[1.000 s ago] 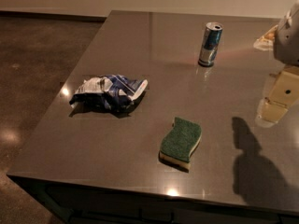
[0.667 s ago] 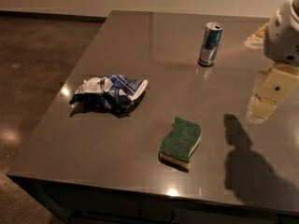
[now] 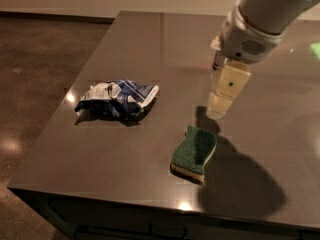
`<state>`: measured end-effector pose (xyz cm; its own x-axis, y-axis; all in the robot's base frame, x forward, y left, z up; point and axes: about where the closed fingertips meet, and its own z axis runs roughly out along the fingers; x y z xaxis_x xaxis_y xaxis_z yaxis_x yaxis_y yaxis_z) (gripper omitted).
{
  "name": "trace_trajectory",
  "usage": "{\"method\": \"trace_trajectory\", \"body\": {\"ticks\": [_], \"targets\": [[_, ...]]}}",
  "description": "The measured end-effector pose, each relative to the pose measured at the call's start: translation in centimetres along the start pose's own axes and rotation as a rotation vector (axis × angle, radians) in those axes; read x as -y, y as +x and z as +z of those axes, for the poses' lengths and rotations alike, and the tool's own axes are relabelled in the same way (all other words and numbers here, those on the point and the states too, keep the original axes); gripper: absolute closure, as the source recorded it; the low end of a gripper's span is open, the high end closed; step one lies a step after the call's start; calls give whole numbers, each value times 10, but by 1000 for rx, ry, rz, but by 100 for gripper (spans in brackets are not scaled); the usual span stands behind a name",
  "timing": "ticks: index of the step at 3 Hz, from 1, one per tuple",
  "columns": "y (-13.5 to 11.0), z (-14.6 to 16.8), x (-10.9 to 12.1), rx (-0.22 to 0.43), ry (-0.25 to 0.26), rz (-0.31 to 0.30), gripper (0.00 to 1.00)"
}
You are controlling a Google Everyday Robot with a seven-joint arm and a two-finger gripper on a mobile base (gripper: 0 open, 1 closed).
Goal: Pick blue chip bag
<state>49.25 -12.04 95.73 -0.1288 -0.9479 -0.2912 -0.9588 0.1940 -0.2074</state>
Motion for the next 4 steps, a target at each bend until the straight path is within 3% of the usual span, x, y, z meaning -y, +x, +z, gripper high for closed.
{"method": "trace_trajectory", "body": {"ticks": [2, 4], "targets": [[-74, 59, 20, 23, -60, -17, 0], [-131, 121, 15, 27, -140, -48, 0]]}}
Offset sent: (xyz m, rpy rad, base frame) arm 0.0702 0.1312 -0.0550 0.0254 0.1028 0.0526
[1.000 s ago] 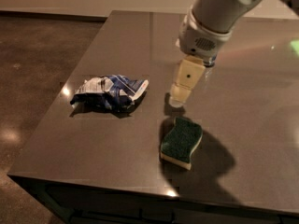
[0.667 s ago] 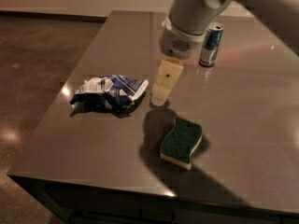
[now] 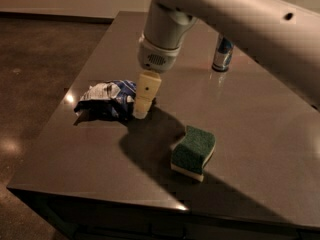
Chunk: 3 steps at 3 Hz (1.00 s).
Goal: Pick blue chip bag
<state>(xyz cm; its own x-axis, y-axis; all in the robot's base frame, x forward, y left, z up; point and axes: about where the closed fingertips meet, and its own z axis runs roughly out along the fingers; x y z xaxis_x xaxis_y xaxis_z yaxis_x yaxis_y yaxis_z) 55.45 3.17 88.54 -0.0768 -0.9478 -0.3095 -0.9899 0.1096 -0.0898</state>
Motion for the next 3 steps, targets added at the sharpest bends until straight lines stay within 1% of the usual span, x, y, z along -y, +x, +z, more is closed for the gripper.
{"method": "trace_trajectory", "body": {"ticks": [1, 2, 3], "targets": [[-16, 16, 0, 2, -21, -15, 0], [-29, 33, -2, -13, -50, -32, 0], [-33, 43, -4, -20, -87, -44, 23]]}}
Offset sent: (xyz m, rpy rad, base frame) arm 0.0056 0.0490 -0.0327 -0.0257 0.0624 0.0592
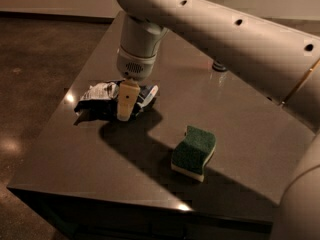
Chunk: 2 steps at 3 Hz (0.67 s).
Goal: Pick blue chip bag
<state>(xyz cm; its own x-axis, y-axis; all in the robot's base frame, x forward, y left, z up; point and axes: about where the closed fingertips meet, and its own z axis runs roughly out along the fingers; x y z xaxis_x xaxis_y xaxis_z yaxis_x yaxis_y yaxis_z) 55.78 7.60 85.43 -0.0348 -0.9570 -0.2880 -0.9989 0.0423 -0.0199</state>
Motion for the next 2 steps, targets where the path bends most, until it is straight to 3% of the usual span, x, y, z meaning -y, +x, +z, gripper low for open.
{"method": "trace_trajectory", "body": {"ticks": [1, 2], "targets": [[1, -11, -3, 10, 0, -28, 55], [0, -27, -6, 46, -7, -43, 78]]}}
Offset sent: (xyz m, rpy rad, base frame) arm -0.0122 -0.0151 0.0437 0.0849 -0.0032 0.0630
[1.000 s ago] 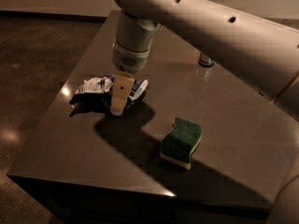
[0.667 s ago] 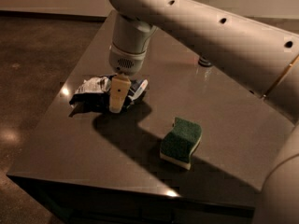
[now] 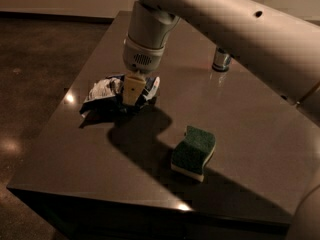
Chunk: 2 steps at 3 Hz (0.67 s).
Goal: Pick blue chip bag
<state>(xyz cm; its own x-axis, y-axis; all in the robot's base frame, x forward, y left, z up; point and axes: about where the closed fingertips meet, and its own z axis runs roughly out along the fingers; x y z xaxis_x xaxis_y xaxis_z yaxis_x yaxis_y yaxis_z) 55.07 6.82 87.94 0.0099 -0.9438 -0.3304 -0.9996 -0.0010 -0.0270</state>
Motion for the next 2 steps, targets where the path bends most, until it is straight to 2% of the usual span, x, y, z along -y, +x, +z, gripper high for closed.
{"method": "trace_trajectory", "body": {"ticks": [1, 2], "targets": [[3, -38, -2, 50, 28, -29, 99], [5, -72, -4, 97, 50, -61, 100]]}}
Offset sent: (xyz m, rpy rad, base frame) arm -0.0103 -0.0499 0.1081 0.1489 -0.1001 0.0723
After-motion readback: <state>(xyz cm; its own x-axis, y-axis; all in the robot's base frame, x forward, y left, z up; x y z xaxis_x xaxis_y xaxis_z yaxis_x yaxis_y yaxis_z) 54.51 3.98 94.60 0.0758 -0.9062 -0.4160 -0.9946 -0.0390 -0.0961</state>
